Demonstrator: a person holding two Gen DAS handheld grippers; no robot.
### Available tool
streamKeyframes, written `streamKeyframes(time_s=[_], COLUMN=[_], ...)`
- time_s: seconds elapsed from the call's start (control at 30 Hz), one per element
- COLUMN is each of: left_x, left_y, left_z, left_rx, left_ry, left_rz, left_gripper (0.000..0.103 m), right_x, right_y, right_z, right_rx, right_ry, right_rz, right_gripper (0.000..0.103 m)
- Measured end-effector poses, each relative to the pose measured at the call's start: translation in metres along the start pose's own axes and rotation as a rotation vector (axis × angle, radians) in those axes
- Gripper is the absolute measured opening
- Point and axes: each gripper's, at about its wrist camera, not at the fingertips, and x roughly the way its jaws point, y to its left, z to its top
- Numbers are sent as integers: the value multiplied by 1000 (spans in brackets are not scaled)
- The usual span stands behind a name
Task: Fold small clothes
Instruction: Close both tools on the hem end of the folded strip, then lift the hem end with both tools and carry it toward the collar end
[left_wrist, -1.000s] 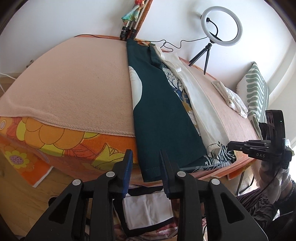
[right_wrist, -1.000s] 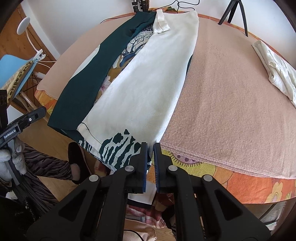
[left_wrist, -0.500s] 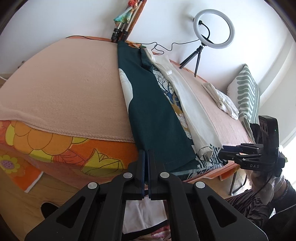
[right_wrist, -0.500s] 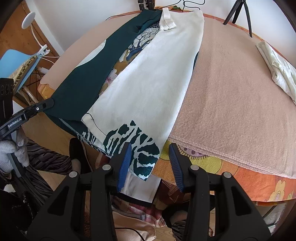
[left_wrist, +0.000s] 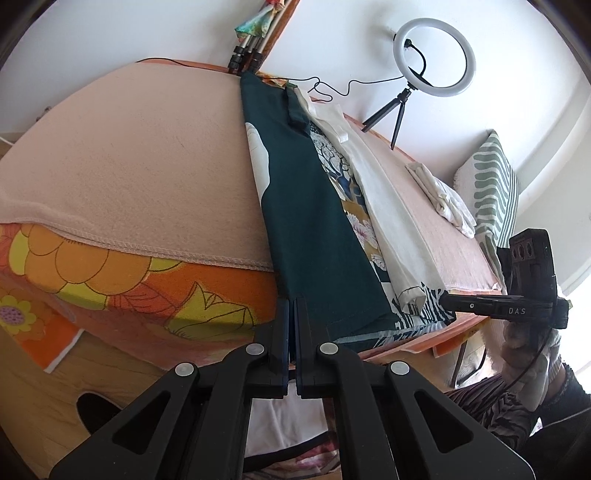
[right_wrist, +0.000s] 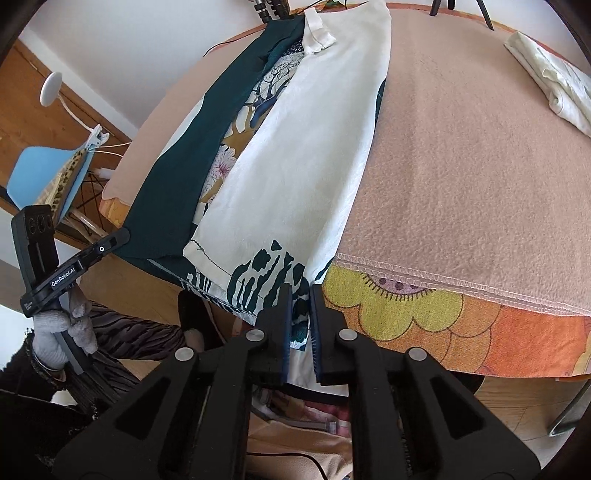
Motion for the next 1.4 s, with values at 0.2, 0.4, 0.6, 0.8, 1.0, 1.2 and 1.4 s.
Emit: streamKeyframes(time_s=[0.2, 0.4, 0.6, 0.8, 1.0, 1.2, 1.4], left_x=[-3, -9, -9, 4, 25, 53, 80], left_y=[-5, -10, -12, -10, -3, 8, 20], left_z=[6, 22, 53, 89, 122, 149, 163], left_rx=[-7, -29, -28, -19, -20, -34, -45], left_ry=[4, -16, -47, -68, -76, -54, -28], left_rz=[-43, -85, -99, -88, -66, -31, 2], left_gripper=[1, 1, 1, 1, 1, 1, 1], right_x=[3, -9, -23, -32, -20, 10, 36], right_y=[-2, -7, -16, -25, -44, -63, -71], right_z=[1, 16, 40, 79, 123, 160, 184], right_rx=[22, 104, 187, 215, 271, 326, 344], right_ry=[16, -15, -60, -94, -108, -97, -77], right_rz=[69, 182, 260, 259, 250, 226, 192], right_gripper=[6, 4, 4, 4, 4, 4, 4])
